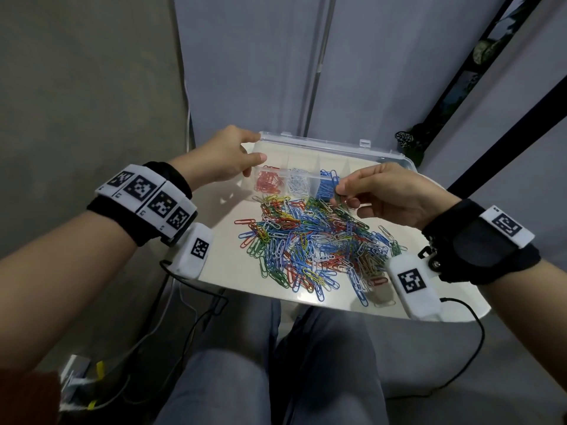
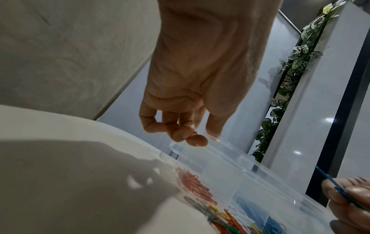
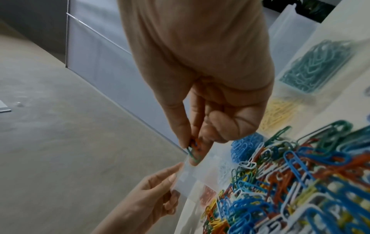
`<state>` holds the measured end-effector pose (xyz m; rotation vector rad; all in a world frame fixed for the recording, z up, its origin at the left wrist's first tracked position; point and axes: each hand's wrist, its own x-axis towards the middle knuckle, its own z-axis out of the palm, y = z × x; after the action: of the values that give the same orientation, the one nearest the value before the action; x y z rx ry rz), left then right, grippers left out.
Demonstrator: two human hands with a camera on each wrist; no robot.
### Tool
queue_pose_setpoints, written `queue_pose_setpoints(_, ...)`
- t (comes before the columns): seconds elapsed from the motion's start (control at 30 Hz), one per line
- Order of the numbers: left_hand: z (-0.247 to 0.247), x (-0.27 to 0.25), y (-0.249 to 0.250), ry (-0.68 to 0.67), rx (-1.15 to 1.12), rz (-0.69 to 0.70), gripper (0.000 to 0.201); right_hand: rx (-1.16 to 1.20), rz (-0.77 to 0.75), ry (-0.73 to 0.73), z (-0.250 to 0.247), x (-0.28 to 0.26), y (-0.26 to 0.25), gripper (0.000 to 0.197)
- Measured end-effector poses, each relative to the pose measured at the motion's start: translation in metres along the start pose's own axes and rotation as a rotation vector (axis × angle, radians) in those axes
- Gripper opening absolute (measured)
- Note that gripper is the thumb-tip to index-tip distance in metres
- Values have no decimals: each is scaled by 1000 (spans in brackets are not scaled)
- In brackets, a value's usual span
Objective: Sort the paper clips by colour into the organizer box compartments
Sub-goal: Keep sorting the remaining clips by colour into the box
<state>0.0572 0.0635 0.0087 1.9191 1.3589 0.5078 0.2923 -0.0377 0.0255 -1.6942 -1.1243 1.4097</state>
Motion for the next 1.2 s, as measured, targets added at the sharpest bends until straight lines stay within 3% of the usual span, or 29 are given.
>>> queue_pose_setpoints(0.27, 0, 2, -2, 2, 2, -5, 57, -100, -44, 78, 7, 4, 10, 18)
queue_pose_setpoints(0.63, 1, 2, -4, -3, -16, -3, 57, -102, -17, 108, 6, 6, 15, 5)
queue_pose_setpoints(0.83, 1, 3, -2, -2, -11, -5, 57, -242, -46, 165, 7, 3, 16, 4)
queue_pose_setpoints(1.0, 1, 2, -4, 2, -10, -1, 57, -474, -152, 290, 11, 3, 20, 4)
queue_pose_setpoints(1.2, 1, 2, -4, 9, -13, 2, 57, -370, -284, 331, 6, 1, -1, 9)
